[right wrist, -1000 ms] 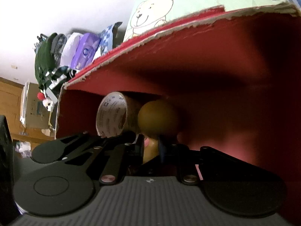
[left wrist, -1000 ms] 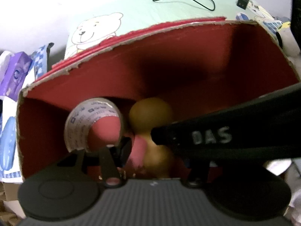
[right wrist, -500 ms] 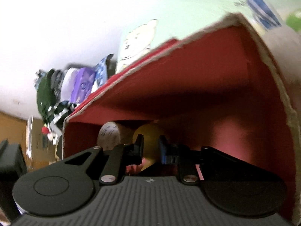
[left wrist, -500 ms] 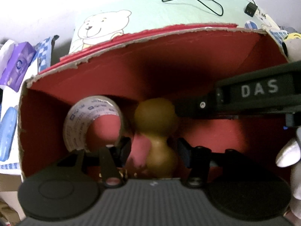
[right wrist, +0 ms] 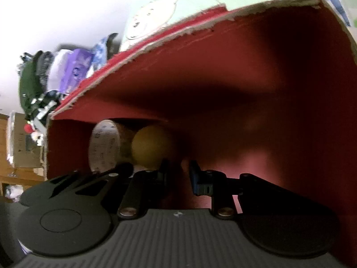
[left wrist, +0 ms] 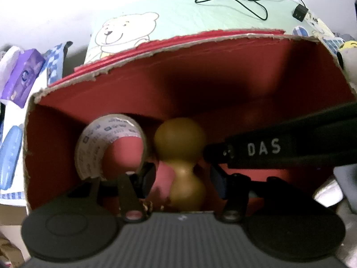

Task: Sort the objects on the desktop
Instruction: 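Lower the wooden figure into the box beside the tape roll, then open the right gripper, withdraw it and move to the cloth pouch, then grasp the cloth pouch's beige strap with the right gripper and lift, then carry the cloth pouch over the red box and lower it in, then lower the pouch onto the box floor beside the wooden figure, then open the right gripper and release the pouch strap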

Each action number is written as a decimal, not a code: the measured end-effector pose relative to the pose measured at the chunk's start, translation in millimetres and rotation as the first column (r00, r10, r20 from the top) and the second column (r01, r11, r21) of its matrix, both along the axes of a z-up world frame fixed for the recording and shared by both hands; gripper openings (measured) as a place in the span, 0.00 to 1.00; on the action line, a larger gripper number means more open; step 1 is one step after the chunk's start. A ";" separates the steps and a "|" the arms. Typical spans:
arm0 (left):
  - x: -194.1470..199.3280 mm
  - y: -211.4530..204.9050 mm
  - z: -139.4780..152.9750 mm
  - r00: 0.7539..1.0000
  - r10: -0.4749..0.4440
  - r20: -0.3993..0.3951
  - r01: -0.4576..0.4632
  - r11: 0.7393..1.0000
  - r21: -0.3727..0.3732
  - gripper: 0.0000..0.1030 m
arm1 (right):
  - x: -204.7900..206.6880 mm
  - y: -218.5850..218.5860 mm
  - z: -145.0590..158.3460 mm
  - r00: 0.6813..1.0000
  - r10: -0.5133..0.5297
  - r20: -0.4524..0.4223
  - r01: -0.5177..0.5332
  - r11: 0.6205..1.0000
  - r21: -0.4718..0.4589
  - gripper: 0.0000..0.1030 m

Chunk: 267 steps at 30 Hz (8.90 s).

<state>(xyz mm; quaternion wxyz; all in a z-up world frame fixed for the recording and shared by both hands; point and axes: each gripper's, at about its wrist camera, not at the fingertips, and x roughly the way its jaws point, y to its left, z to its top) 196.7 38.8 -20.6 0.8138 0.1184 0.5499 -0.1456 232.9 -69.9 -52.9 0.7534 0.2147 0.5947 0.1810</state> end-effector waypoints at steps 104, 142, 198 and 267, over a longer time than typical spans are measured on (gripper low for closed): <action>-200.6 -105.5 21.8 0.965 -0.258 0.057 0.261 0.903 -0.342 0.48 | -197.3 -205.0 18.4 0.939 -0.100 0.329 0.019 0.970 0.242 0.08; -45.3 -7.4 54.4 0.984 -0.101 0.147 0.141 0.947 -0.288 0.48 | -39.5 -52.5 88.5 0.789 0.285 0.544 -0.315 0.948 -0.041 0.07; -27.1 2.9 3.0 1.000 -0.016 -0.009 0.016 0.999 -0.042 0.65 | 16.3 -1.5 8.5 0.928 0.356 0.109 -0.329 0.921 -0.208 0.14; -49.6 -38.6 19.7 0.996 0.026 0.082 -0.029 0.999 0.035 0.67 | 8.6 -3.1 12.7 0.920 0.341 0.193 -0.295 0.927 -0.231 0.20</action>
